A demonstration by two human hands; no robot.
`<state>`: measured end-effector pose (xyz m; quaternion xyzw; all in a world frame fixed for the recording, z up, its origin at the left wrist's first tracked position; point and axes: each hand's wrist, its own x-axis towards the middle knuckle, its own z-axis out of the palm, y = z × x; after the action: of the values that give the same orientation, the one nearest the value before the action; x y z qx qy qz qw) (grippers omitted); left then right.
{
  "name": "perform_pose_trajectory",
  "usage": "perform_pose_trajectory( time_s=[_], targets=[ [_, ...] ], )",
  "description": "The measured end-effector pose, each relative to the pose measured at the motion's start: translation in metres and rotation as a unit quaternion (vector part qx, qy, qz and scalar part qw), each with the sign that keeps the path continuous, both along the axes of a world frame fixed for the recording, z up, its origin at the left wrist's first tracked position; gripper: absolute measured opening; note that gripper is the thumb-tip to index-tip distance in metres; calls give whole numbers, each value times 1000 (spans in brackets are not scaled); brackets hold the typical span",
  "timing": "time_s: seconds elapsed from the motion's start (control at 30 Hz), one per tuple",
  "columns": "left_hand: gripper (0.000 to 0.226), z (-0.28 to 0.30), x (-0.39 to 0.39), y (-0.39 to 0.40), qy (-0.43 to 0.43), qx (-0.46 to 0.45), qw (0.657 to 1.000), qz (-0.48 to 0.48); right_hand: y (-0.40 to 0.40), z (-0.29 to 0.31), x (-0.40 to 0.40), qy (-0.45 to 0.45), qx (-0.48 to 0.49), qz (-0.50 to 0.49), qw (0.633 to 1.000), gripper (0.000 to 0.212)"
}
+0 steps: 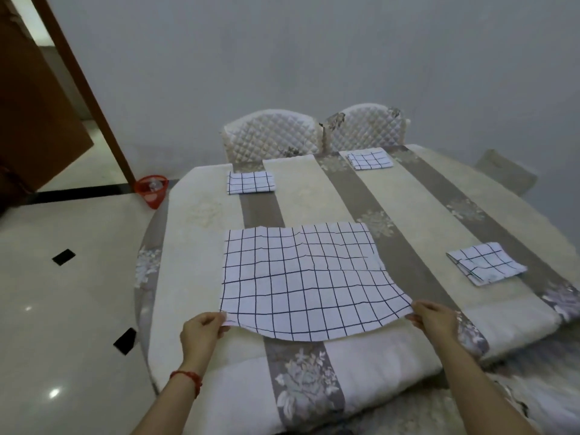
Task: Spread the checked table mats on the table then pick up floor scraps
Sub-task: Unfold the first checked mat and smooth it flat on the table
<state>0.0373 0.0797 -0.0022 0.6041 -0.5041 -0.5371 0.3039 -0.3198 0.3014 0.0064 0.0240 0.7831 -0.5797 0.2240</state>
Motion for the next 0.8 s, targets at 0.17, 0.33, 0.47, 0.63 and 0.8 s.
perform_pose_trajectory(
  time_s=[0.17, 0.33, 0.47, 0.63, 0.8],
  targets=[
    [4, -6, -18, 34, -50, 4, 996, 74, 1, -29, -32, 11, 58, 73, 996, 9],
    [12, -11, -32, 67, -101, 0, 988, 118, 12, -43, -55, 25, 92, 139, 986, 12],
    [13, -20, -27, 86, -133, 18, 979, 151, 17, -49, -65, 15, 103, 175, 979, 14],
    [14, -26, -23, 95, -169, 11, 974, 152, 16, -32, -57, 100, 165, 246, 950, 14],
    [27, -24, -40, 94, -322, -55, 938, 114, -1, -20, -43, 289, 257, 287, 877, 15]
  ],
)
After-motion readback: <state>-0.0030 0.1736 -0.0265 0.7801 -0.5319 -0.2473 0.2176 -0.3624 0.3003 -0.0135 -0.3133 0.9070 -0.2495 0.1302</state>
